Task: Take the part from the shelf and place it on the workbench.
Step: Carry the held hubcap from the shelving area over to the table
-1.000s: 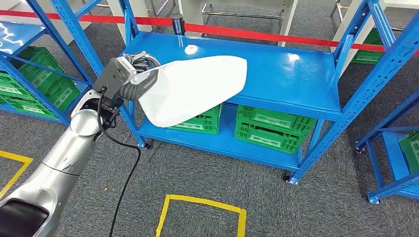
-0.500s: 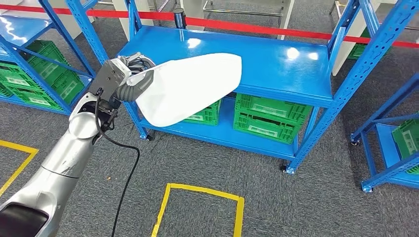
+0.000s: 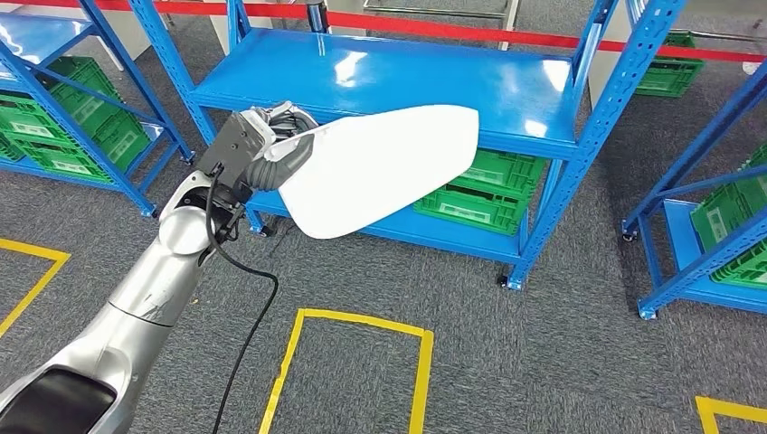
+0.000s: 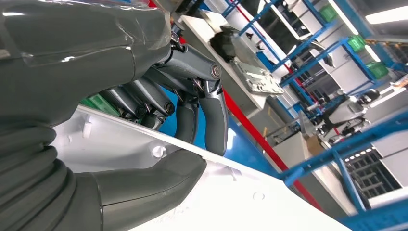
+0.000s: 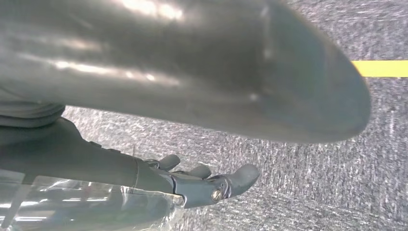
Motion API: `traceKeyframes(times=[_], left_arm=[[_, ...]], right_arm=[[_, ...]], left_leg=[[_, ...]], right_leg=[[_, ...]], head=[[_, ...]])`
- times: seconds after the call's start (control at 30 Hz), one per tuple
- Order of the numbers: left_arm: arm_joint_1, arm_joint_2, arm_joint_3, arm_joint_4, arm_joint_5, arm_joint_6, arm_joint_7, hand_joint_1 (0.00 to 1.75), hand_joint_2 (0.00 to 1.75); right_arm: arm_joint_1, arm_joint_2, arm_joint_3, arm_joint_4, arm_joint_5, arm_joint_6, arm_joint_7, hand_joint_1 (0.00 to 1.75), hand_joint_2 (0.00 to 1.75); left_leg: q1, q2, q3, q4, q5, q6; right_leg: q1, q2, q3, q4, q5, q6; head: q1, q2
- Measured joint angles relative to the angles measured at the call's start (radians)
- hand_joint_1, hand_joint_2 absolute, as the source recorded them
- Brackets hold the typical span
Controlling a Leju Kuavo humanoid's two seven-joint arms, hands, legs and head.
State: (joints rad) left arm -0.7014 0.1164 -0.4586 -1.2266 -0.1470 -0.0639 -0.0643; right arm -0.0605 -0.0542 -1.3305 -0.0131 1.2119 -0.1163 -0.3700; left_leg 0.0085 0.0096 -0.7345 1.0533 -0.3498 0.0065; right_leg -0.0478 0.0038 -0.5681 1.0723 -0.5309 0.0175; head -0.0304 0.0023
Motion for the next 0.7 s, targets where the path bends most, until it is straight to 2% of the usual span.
traceKeyframes(times=[0.03,0.1,0.13,0.17,0.2,0.23,0.27,0.3,0.33,0.37,0.4,0.47,0.5,0.53,0.6,0.63,0.67,0.7], left_arm=[[-0.001,0.0,0.0,0.004,0.0,0.0,0.0,1.75,1.75],[-0.006,0.001,0.001,0.012,0.0,-0.001,0.001,1.75,1.75],[-0.008,0.001,0.001,0.014,0.0,-0.001,0.001,1.75,1.75],[-0.009,0.001,0.001,0.018,0.0,-0.001,0.001,1.75,1.75],[-0.01,0.001,0.001,0.021,0.0,-0.001,0.001,1.75,1.75],[-0.011,0.001,0.002,0.024,0.0,-0.001,0.001,1.75,1.75],[-0.015,0.002,0.003,0.027,0.001,-0.001,0.001,1.75,1.75],[-0.021,0.004,0.006,0.03,0.001,0.0,0.001,1.75,1.75],[-0.028,0.006,0.01,0.032,0.003,0.001,0.0,1.75,1.75],[-0.035,0.009,0.014,0.033,0.006,0.001,0.0,1.75,1.75],[-0.042,0.014,0.018,0.035,0.009,0.002,-0.001,1.75,1.75],[-0.053,0.026,0.026,0.04,0.017,0.006,-0.002,1.75,1.75],[-0.056,0.031,0.03,0.041,0.02,0.009,-0.003,1.75,1.75],[-0.058,0.035,0.032,0.042,0.022,0.011,-0.003,1.75,1.75],[-0.056,0.041,0.036,0.043,0.025,0.014,-0.004,1.75,1.75],[-0.052,0.045,0.038,0.043,0.026,0.014,-0.005,1.75,1.75],[-0.047,0.048,0.039,0.043,0.027,0.015,-0.005,1.75,1.75],[-0.04,0.052,0.04,0.043,0.029,0.015,-0.004,1.75,1.75]], right_arm=[[-0.001,0.001,0.0,0.0,0.0,0.0,0.0,0.0,0.0],[-0.002,0.001,-0.001,0.0,0.0,0.0,0.0,0.0,0.0],[-0.002,0.001,-0.001,0.0,0.0,0.0,0.0,0.0,0.0],[-0.002,0.001,-0.001,0.0,0.0,0.0,0.0,0.0,0.0],[-0.002,0.0,-0.002,0.0,0.0,0.001,-0.001,0.0,0.0],[-0.002,0.0,-0.003,0.0,0.0,0.001,-0.002,0.0,0.0],[-0.002,0.001,-0.004,0.0,0.0,0.002,-0.004,0.0,0.0],[-0.002,0.005,-0.005,0.001,0.0,0.005,-0.006,0.0,0.0],[-0.002,0.006,-0.006,0.0,0.001,0.008,-0.007,0.0,0.0],[-0.002,0.01,-0.006,-0.001,0.001,0.012,-0.008,0.0,0.0],[-0.001,0.013,-0.007,-0.003,0.002,0.016,-0.008,0.0,0.0],[0.001,0.013,-0.007,-0.005,0.005,0.024,-0.006,0.0,0.0],[0.002,0.014,-0.007,-0.006,0.008,0.03,-0.003,0.0,0.0],[0.004,0.014,-0.007,-0.007,0.012,0.037,0.001,0.0,0.0],[0.007,0.012,-0.007,-0.01,0.018,0.047,0.009,0.0,0.0],[0.007,0.01,-0.007,-0.013,0.019,0.05,0.011,0.0,0.0],[0.007,0.008,-0.007,-0.016,0.021,0.052,0.012,0.0,0.0],[0.007,0.006,-0.007,-0.019,0.024,0.053,0.012,0.0,0.0]], left_leg=[[0.002,0.0,-0.009,0.03,-0.038,-0.005],[0.002,-0.001,-0.033,0.143,-0.143,-0.013],[0.002,-0.001,-0.041,0.208,-0.181,-0.014],[0.002,-0.001,-0.041,0.257,-0.197,-0.012],[0.001,-0.002,-0.027,0.277,-0.193,-0.006],[-0.002,-0.003,0.004,0.262,-0.176,0.005],[-0.007,-0.005,0.052,0.216,-0.158,0.021],[-0.015,-0.006,0.108,0.147,-0.161,0.043],[-0.022,-0.005,0.159,0.077,-0.172,0.06],[-0.03,-0.004,0.194,0.025,-0.185,0.069],[-0.037,-0.003,0.211,-0.009,-0.194,0.072],[-0.043,-0.001,0.214,-0.05,-0.158,0.071],[-0.042,0.0,0.216,-0.075,-0.134,0.073],[-0.039,0.001,0.213,-0.097,-0.109,0.075],[-0.035,0.003,0.194,-0.116,-0.07,0.067],[-0.034,0.003,0.176,-0.115,-0.055,0.062],[-0.033,0.003,0.157,-0.112,-0.042,0.055],[-0.031,0.003,0.136,-0.108,-0.029,0.05]], right_leg=[[0.0,-0.001,-0.011,0.0,0.011,-0.009],[0.005,-0.002,-0.034,0.0,0.034,-0.02],[0.008,-0.002,-0.047,0.001,0.046,-0.022],[0.012,-0.002,-0.061,0.001,0.057,-0.024],[0.017,-0.002,-0.074,0.001,0.067,-0.025],[0.023,-0.003,-0.088,0.001,0.079,-0.026],[0.029,-0.002,-0.1,0.001,0.09,-0.028],[0.032,-0.002,-0.109,0.0,0.101,-0.028],[0.031,-0.002,-0.115,-0.003,0.112,-0.027],[0.028,-0.003,-0.116,-0.01,0.123,-0.021],[0.022,-0.004,-0.116,-0.018,0.134,-0.014],[0.016,-0.005,-0.113,-0.04,0.158,-0.003],[0.017,-0.005,-0.115,-0.042,0.153,-0.004],[0.019,-0.004,-0.121,-0.029,0.13,-0.009],[0.022,-0.004,-0.144,0.053,0.045,-0.02],[0.02,-0.004,-0.156,0.114,0.009,-0.019],[0.018,-0.004,-0.161,0.167,-0.007,-0.012],[0.016,-0.004,-0.156,0.202,-0.004,0.001]], head=[[-0.001,0.0],[-0.003,0.0],[-0.003,0.0],[-0.003,0.0],[-0.003,0.0],[-0.004,0.0],[-0.003,0.0],[-0.002,0.0],[-0.001,0.0],[0.001,0.0],[0.002,0.0],[0.0,0.0],[-0.001,0.0],[0.0,0.0],[0.002,0.0],[0.003,0.0],[0.004,0.0],[0.003,0.0]])
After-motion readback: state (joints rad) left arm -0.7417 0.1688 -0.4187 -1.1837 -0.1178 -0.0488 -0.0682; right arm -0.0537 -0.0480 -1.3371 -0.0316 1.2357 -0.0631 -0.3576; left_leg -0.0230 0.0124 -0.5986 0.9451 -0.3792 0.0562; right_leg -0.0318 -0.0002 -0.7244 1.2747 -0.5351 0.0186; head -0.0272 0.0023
